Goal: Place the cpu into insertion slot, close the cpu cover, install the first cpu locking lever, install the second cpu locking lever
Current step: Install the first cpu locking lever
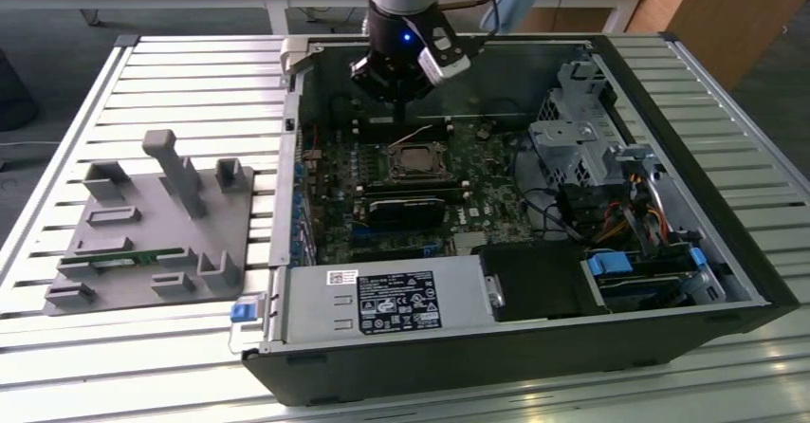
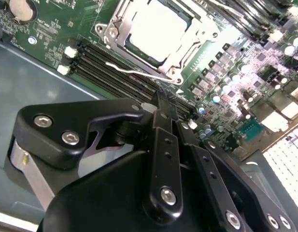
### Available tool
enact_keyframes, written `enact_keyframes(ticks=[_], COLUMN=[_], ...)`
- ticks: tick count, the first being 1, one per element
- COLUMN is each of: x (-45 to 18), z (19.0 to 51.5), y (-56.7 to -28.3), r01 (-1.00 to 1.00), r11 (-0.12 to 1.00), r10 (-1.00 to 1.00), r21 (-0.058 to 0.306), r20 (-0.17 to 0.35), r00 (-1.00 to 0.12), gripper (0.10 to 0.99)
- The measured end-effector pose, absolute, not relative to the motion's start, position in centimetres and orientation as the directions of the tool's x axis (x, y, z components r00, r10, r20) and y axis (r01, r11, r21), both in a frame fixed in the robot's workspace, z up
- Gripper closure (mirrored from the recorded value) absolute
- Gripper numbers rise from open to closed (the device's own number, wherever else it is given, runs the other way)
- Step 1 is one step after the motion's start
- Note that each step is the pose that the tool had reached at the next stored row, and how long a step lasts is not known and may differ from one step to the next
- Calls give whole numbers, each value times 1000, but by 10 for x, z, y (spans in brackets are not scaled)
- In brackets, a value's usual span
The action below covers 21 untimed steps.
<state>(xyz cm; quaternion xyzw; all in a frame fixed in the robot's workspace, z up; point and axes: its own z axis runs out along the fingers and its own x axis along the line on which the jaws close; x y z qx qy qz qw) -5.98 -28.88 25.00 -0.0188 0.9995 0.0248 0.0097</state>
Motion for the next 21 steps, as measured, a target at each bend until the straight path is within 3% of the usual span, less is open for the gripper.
enact_keyframes(ticks=[21], x=[-42], z=[227], y=[-288], r01=[-38], r11=[998], r10=[-38], r21=[49], r20=[-17], r00=[-999], gripper=[980])
